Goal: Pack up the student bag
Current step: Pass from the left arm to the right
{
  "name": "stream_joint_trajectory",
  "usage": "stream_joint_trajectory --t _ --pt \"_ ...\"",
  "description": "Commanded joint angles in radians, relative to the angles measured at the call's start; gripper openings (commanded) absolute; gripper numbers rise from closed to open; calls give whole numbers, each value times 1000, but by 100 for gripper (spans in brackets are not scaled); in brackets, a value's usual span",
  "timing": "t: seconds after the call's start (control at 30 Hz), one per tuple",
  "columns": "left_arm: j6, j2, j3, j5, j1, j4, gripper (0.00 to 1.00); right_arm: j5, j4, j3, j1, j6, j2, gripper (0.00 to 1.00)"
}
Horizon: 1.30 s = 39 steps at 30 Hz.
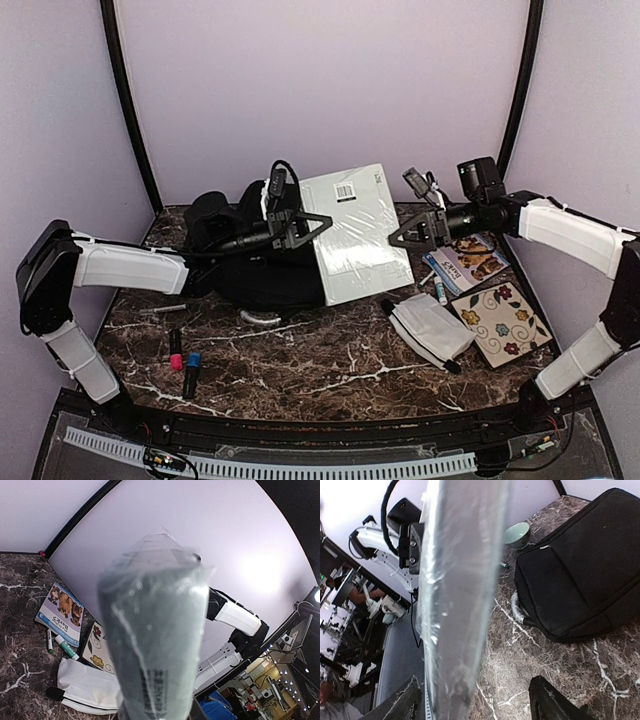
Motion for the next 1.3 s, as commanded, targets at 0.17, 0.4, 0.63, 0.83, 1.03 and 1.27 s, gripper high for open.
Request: stream_joint_trajectory --t 0.17,0.4,0.63,0.83,1.03,1.27 --pt "-16 -33 13 33 2 159 0 -116 89 -53 65 101 11 59" --pt "-4 -21 11 30 2 148 0 -170 141 -80 65 150 8 42" --pt "-7 -9 10 31 2 139 0 -177 219 -119 65 198 -19 26" --pt "27 -10 20 23 7 46 13 -155 264 -146 60 241 -18 0" --pt "251 -59 64 35 60 -377 56 -158 375 -228 -35 293 -51 0" --pt "726 -147 160 -233 80 -1042 60 -45 149 -308 -124 -47 -112 0"
